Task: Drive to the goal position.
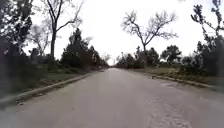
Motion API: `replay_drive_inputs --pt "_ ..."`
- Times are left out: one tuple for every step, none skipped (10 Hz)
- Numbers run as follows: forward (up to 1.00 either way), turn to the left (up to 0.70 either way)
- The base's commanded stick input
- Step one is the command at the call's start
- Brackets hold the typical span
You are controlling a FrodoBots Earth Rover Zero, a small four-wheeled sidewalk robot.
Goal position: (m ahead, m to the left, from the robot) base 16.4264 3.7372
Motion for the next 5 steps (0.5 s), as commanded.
replay_drive_inputs --pt "0.70 0.00" --pt "0.70 0.00" --pt "0.70 0.00" --pt "0.70 0.00" --pt "0.70 0.00"
